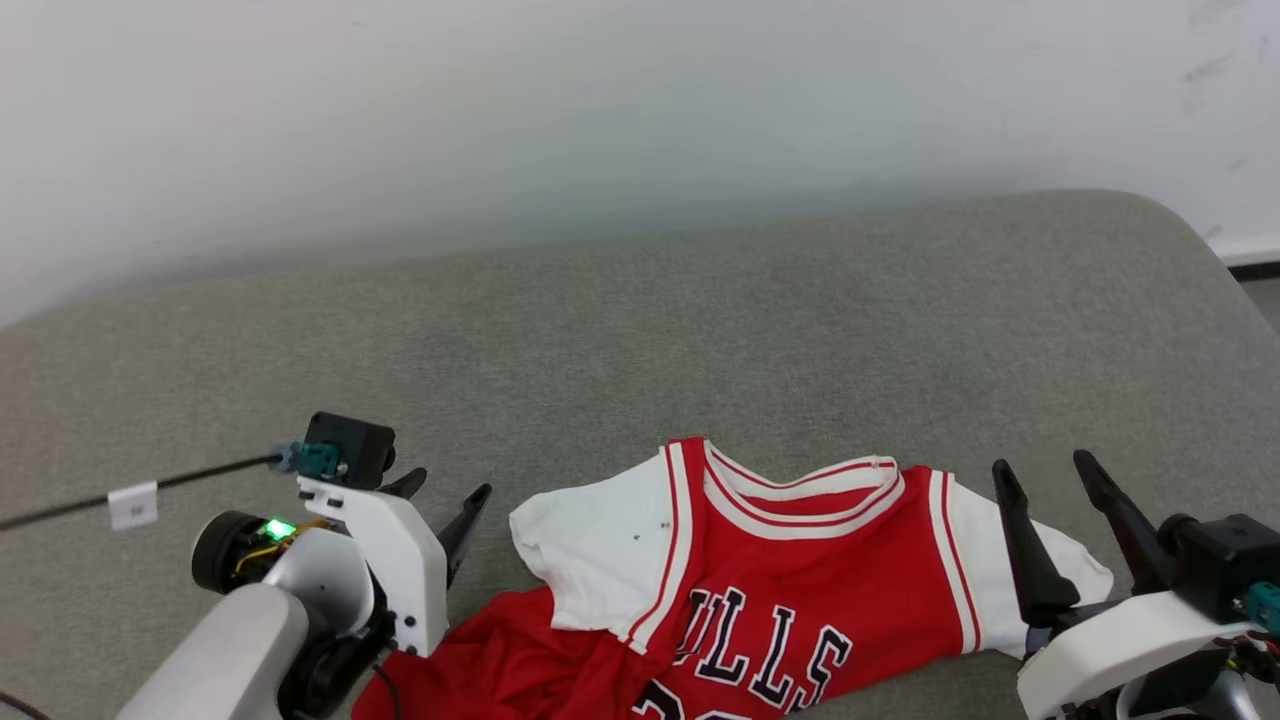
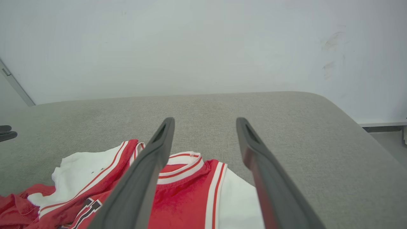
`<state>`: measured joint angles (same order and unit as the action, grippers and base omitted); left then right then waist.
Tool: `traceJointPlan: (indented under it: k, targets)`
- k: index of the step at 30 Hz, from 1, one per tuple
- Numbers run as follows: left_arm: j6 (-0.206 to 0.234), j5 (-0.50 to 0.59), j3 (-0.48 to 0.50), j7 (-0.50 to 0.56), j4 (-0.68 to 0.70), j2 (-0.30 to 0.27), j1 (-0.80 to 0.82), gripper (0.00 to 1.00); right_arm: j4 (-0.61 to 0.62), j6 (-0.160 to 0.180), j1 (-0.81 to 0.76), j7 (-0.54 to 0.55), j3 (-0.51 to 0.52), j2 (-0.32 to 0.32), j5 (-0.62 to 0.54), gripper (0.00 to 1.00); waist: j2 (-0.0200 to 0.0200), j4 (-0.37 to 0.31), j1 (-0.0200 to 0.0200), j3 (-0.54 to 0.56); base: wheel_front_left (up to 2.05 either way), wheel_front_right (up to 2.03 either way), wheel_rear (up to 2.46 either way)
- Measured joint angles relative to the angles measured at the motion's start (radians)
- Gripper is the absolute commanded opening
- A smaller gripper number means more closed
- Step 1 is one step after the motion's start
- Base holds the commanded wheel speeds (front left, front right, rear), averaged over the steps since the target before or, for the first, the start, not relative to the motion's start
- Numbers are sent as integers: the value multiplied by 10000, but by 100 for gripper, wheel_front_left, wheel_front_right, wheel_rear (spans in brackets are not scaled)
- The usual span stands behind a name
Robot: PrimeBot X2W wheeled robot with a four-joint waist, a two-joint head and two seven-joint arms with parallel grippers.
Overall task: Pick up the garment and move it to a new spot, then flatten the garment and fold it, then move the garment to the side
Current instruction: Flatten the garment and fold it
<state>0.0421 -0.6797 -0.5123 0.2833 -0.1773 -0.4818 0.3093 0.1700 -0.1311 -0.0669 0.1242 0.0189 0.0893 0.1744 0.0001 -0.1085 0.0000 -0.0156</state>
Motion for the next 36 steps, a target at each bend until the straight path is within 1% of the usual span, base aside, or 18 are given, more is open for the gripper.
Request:
traceJointPlan:
  k: [4,7,14,19,20,21,22,23,26,29,31,36]
  targets:
    - [-675,-439,-357,1724,-518,-330,799,100,224,2,26,73,-360,-107,10,100,0,-414,0,-460,0,0,0]
    - [-1001,-640,-616,2725,-842,-418,1365,100,253,2,174,12,-514,-142,63,100,0,-674,1,-879,0,0,0]
    - [-1365,-727,-1170,3741,-1450,-337,2119,100,-125,0,567,-199,-683,-244,332,100,0,-1208,1,-1725,0,0,0]
    - [-1404,-851,-1494,4709,-1741,-334,2443,100,-604,0,859,-370,-732,-257,552,100,0,-1490,0,-2095,0,0,0]
    - [-1377,-991,-1461,4817,-1764,-303,2458,98,-671,2,885,-407,-727,-257,577,100,0,-1528,1,-2139,0,0,0]
    - [-1360,-1022,-1442,4882,-1758,-311,2462,84,-727,2,899,-451,-719,-255,631,100,0,-1557,0,-2175,0,0,0]
    - [-1344,-1051,-1429,4892,-1739,-307,2471,38,-757,2,923,-464,-713,-255,656,100,0,-1576,0,-2216,0,0,0]
    - [-1302,-1091,-1390,4880,-1724,-297,2471,0,-777,2,965,-506,-696,-253,667,100,0,-1584,0,-2259,0,0,0]
    - [-1285,-1072,-1390,4755,-1695,-276,2471,0,-861,0,1092,-550,-654,-238,719,100,0,-1561,0,-2300,0,0,0]
    - [-1104,-560,-1446,3969,-1498,-303,2416,0,-1012,0,1091,-564,-502,-140,767,100,0,-1308,1,-2197,0,0,0]
    - [-880,-297,-1331,3513,-1434,-345,2430,0,-1009,2,1086,-562,-464,-46,802,100,0,-1157,1,-2116,0,0,0]
    - [-163,-29,-575,2550,-1467,-932,2483,0,-957,2,1068,-399,-305,130,836,100,0,-691,1,-1879,0,0,0]
